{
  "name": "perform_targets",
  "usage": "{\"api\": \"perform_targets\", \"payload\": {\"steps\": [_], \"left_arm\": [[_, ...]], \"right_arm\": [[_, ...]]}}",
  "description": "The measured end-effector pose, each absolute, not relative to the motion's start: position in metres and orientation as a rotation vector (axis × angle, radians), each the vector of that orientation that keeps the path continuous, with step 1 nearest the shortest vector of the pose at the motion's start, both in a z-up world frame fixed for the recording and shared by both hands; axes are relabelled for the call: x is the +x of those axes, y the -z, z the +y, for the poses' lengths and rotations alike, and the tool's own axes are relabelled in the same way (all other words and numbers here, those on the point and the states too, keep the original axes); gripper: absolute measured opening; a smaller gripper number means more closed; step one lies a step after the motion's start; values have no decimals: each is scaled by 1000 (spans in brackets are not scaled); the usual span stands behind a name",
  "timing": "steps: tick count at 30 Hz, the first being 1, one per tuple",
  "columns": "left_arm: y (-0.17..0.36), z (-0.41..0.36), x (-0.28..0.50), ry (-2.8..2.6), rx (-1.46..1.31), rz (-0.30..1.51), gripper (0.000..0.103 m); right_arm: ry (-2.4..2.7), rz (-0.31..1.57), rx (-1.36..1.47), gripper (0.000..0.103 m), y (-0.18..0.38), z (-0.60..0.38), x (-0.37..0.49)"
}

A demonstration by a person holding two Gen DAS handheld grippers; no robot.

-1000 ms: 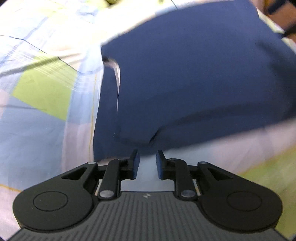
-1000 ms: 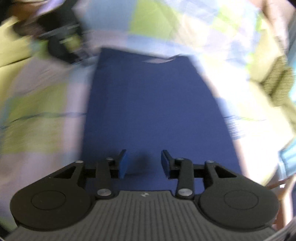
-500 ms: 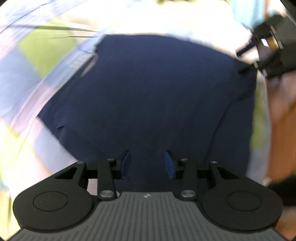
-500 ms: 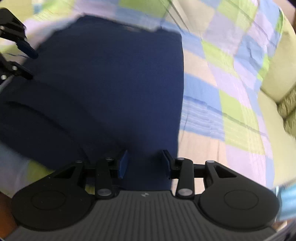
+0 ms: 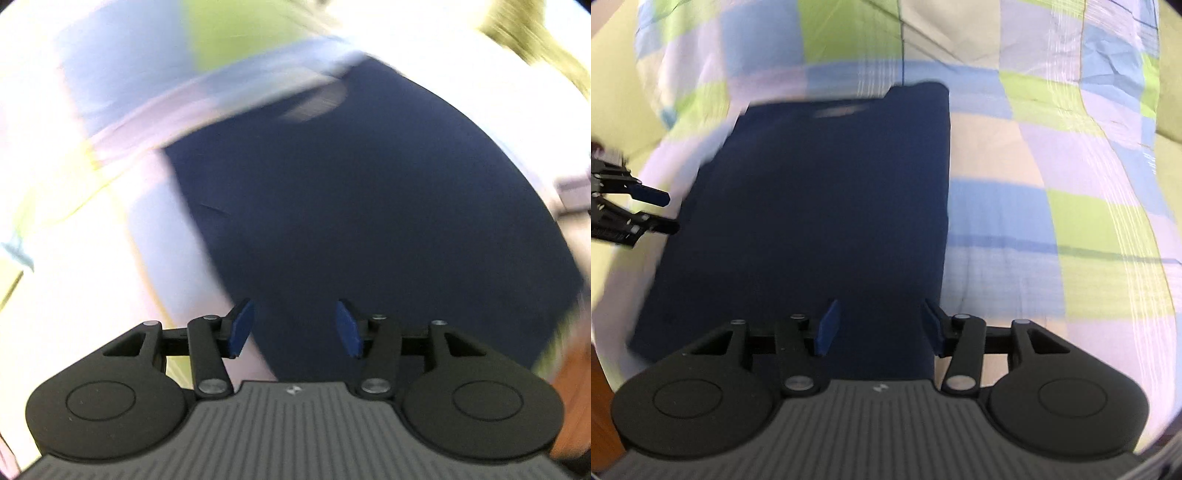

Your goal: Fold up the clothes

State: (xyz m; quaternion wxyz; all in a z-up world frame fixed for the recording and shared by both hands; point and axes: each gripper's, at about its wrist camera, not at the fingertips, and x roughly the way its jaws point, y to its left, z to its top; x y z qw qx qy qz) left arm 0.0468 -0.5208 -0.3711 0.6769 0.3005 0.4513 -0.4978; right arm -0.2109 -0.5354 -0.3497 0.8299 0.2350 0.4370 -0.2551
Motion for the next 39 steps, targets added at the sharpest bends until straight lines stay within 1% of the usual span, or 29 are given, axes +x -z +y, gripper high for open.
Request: {"api": "perform_targets", "payload": {"steps": [4,7,9,12,13,16,18,21,24,28,33,34,35,36,37,38,39], "left_arm": [[381,-568,110,1068,521,1136,54],[396,-596,139,1052,497,1201,54],[406,-610,165,1042,492,1235,54],[409,-623,186,1035,472,1270,54],[403,-628,189,1054,481,1241,54],[389,-650,186,1175,627,1128,56],[389,-675,180,1298,799,1061,56],[395,-710,176,1405,956,1033,56],[402,-725,174,1450,1088,1029,56],[398,-717,175,1458,1072,1033,56],[384,-686,191,1465,1078,1053,56],[387,-684,190,1469,1091,1049,56],[388,-684,190,1478,1098,1050,56],[389,-684,189,1485,1101,1049,56],[389,-684,188,1499,1109,1039,56],[388,-685,187,1515,1115,1027,56],[387,-685,185,1532,1120,1016,56]], "right_arm": [[514,887,531,48,350,-581,-161],[506,867,517,51,351,-602,-129],[497,855,530,55,350,-619,-117],[474,864,551,55,349,-651,-105],[468,866,549,55,347,-658,-101],[414,878,522,56,343,-675,-93],[329,901,480,56,346,-687,-75],[220,940,388,56,354,-696,-45],[82,929,295,56,356,-709,-11],[-99,884,225,55,362,-720,42],[-262,891,215,54,396,-716,119],[-287,898,218,53,402,-714,130],[-318,909,224,47,410,-712,140],[-356,931,235,24,417,-709,149],[-390,949,233,10,422,-707,153],[-437,970,200,5,428,-700,156],[-444,964,165,4,429,-697,156]]}}
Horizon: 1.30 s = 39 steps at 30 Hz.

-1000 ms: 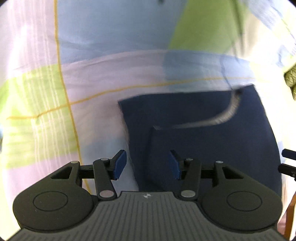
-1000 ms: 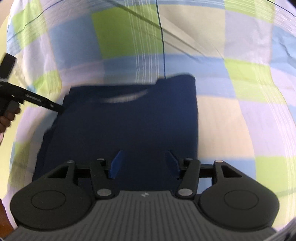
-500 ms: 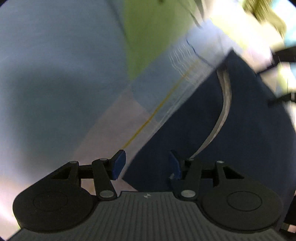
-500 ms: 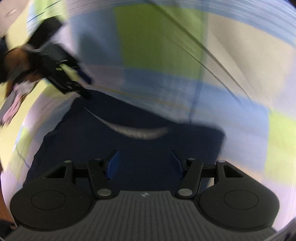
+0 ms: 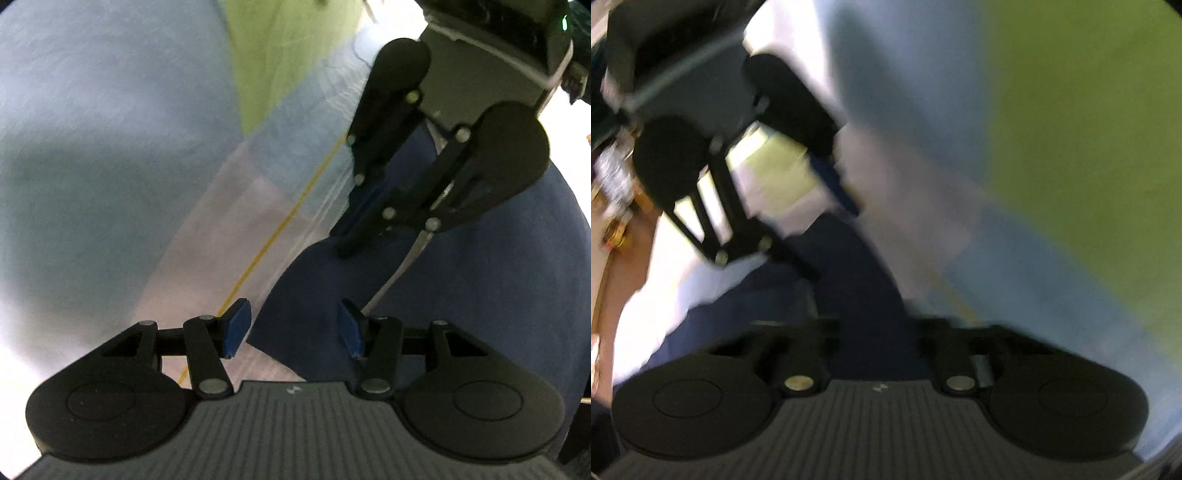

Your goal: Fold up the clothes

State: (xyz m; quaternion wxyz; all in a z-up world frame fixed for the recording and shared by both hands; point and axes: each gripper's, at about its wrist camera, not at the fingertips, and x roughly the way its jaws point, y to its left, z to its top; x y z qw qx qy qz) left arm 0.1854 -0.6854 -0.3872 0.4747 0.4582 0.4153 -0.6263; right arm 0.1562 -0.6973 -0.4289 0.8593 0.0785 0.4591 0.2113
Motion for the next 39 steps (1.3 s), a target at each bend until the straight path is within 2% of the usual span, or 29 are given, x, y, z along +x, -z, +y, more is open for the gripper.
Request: {"api": "perform_targets", "payload": {"steps": [12,17,19,20,21,22,23,29,31,32,33,39], "left_arm": [[376,-696,187,1776,1230,1043,59],[375,-704,182,1799,1319,979,61],[375,-698,183,1778,1338,979,62],[373,-689,188,1743,1319,990,62],[372,-680,192,1706,1293,1003,62],[372,-674,195,1687,1264,1021,62],[372,-662,201,1650,1196,1065,62],[387,-601,214,1477,837,1263,62],[392,-589,213,1448,754,1299,63],[398,-583,213,1428,709,1334,63],[402,-579,212,1418,682,1348,63],[415,-570,215,1367,502,1364,64]], "right_arm": [[-532,821,40,2,396,-680,145],[-559,821,-13,2,387,-659,138],[-531,854,-8,8,393,-660,139],[-522,864,-7,23,395,-661,138],[-513,861,-21,48,396,-662,136],[-504,857,-35,59,397,-662,134],[-493,854,-47,65,400,-660,136],[-478,847,71,65,423,-659,174],[-502,863,134,64,434,-656,191],[-520,872,166,46,440,-654,197],[-537,880,194,5,443,-655,203],[-583,825,181,3,423,-655,189]]}}
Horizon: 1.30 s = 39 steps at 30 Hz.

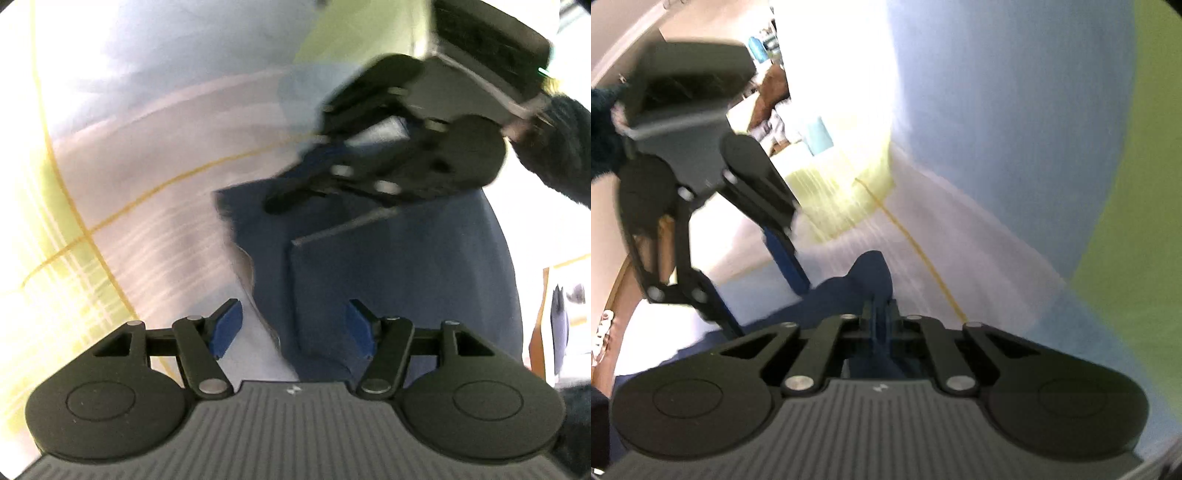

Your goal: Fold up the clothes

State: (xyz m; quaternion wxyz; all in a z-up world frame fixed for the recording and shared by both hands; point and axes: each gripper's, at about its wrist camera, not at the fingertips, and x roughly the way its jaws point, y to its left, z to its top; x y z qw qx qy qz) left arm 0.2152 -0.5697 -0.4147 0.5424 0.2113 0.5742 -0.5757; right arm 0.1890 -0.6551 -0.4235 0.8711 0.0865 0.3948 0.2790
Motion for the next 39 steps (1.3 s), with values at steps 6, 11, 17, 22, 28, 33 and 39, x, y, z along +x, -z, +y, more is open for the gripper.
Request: {"api": "perform_targets", "payload": {"steps": [6,11,17,22,28,33,39], "left_arm": [[420,-575,200,1487,485,1317,63],[430,-578,183,1557,624,1253,4],[437,-568,191,1540,582,1282,10],[435,-586,192,1503,554,1328,14],[395,-588,212,1468,496,1372,15],[402,-587,206,1465,483,1328,7],[363,-566,170,1502,596,1055,5]], "right_arm": [[-602,714,131,3,375,-662,158],[-490,762,177,43,365,-681,148],[-114,831,410,59,364,-773,45],[99,900,647,59,387,-834,-50],[65,828,827,59,428,-846,-69],[-45,752,929,13,456,-853,-45],[-72,649,717,10,402,-823,-62]]}}
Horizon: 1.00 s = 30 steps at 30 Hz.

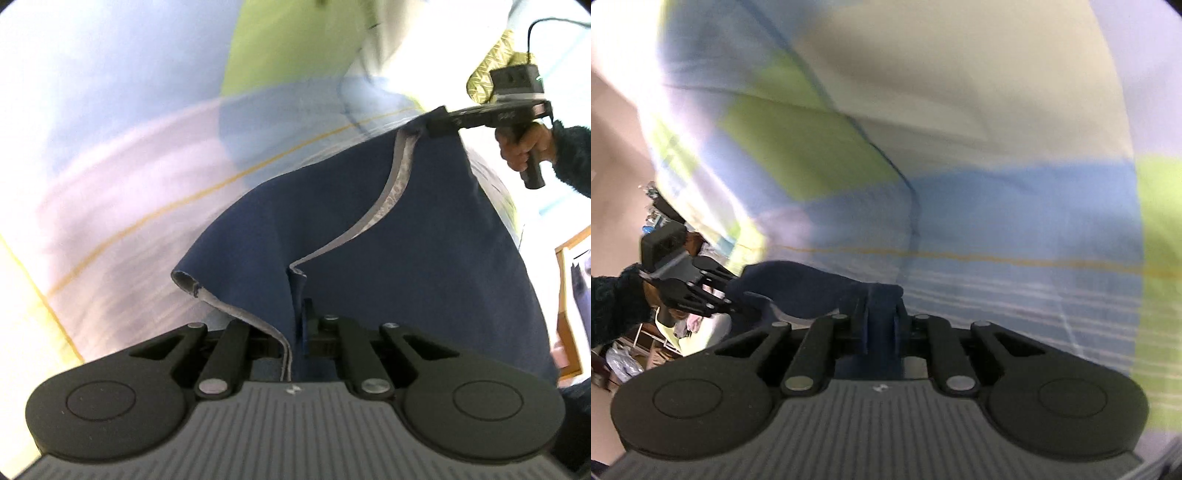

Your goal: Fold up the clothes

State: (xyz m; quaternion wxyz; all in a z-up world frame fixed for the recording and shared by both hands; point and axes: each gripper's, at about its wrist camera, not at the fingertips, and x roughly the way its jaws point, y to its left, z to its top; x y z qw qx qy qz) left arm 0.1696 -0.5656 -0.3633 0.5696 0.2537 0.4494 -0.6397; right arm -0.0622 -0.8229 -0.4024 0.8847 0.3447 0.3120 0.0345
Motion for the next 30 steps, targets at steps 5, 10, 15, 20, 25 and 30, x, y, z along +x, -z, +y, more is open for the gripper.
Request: {"api": "perform_targets", "payload": {"steps": [5,10,15,20,25,30], "left_arm": [[312,-519,127,1538,635,836,5],[294,-459,64,1598,804,619,5],[312,-398,14,1643,942,523,5],[358,-341,-35,1646,1130,478,6],[403,-307,-79,1561,1369,235,8],[402,-294,-110,1499,1420,107,23]], "right_arm": [[-72,578,534,10,341,-763,-100],[-47,593,386,10,305,-688,-155],[16,683,297,9,311,-595,-219],[57,785,238,9,345,-519,-257],[96,904,-74,11,392,-455,-272],[122,915,-590,32,417,-395,-273]]}}
